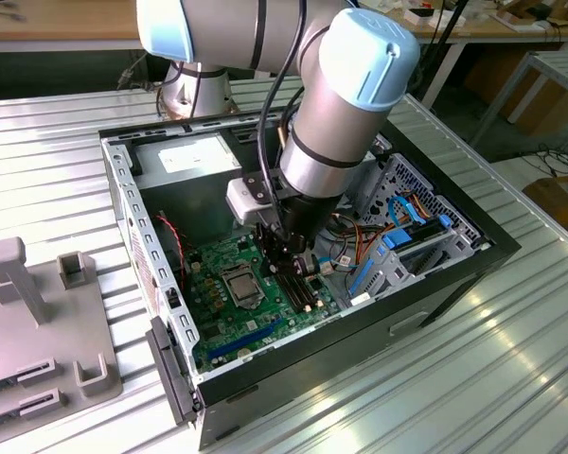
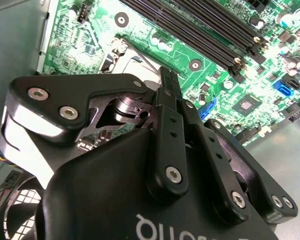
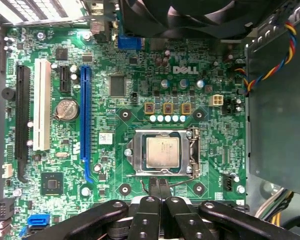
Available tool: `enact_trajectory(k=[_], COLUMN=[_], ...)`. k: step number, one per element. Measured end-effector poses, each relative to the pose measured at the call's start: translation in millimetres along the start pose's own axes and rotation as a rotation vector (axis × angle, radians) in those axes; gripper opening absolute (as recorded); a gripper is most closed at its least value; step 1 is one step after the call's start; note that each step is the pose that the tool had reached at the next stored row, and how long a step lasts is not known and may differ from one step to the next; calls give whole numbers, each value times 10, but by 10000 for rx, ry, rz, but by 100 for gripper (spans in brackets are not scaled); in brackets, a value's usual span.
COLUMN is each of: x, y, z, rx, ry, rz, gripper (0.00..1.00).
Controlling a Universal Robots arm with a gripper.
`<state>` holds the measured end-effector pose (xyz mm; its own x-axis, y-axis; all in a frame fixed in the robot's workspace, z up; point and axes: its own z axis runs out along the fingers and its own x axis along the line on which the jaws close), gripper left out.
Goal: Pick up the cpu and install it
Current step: 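Install the first cpu locking lever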
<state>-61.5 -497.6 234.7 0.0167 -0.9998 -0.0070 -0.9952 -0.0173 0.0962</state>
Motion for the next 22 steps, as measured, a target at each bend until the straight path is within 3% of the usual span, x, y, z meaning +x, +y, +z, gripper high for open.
enact_trajectory(k=[9,17,20,22], x=[8,12,17,21], y=[-3,38,36,37], z=[47,62,79,86], rx=[63,265,400,419], ry=[19,33,40,38], rz=[-128,-253,-255,-254], gripper=[11,11,11,11])
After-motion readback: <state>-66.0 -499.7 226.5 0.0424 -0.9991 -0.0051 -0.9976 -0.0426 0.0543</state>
